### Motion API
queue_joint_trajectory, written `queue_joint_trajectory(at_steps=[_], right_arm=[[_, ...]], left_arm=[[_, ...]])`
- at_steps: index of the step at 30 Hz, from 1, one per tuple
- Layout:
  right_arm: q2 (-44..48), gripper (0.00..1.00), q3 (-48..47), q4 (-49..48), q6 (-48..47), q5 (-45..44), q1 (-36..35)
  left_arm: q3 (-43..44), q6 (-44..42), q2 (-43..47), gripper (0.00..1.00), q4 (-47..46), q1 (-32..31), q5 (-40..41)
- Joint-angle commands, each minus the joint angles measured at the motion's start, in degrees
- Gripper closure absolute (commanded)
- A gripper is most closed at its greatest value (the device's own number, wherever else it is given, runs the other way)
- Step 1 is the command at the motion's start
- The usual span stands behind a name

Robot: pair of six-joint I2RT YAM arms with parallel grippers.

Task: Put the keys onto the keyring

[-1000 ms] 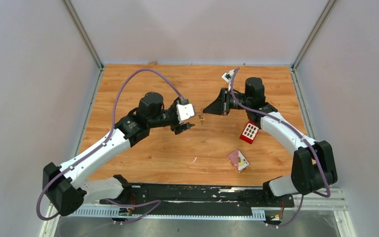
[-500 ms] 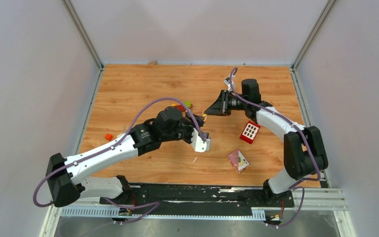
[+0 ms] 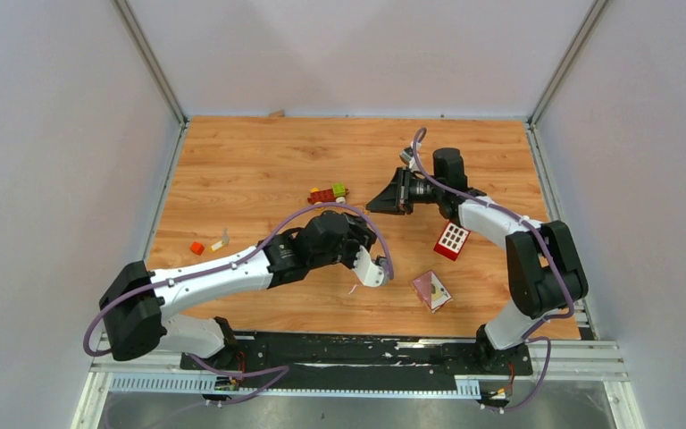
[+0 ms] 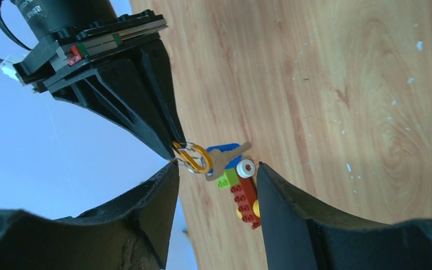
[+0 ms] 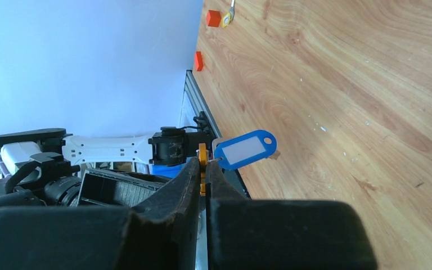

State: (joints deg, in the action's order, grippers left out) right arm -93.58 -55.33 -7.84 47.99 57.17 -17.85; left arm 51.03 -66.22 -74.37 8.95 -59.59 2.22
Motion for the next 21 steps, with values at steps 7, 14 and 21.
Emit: queue_joint_trajectory(at_steps=[7,14,21], right_arm=[[-1.0,1.00,0.3,-6.2,4.4,2.7,-1.3],[-0.4,1.00,0.6,-6.7,4.9,3.1,-1.3],[-0.3,1.00,0.2,-6.3,4.4,3.0,-1.3]], left_arm=[[-0.1,-0.8,-3.9,0.51,-12.5,-0.3,5.2],[-0.8,-0.3,-3.9,0.61,-13.5,-0.3,6.8],[-3.0,3.5,-1.2,0.42,-14.2,0.3,3.6]])
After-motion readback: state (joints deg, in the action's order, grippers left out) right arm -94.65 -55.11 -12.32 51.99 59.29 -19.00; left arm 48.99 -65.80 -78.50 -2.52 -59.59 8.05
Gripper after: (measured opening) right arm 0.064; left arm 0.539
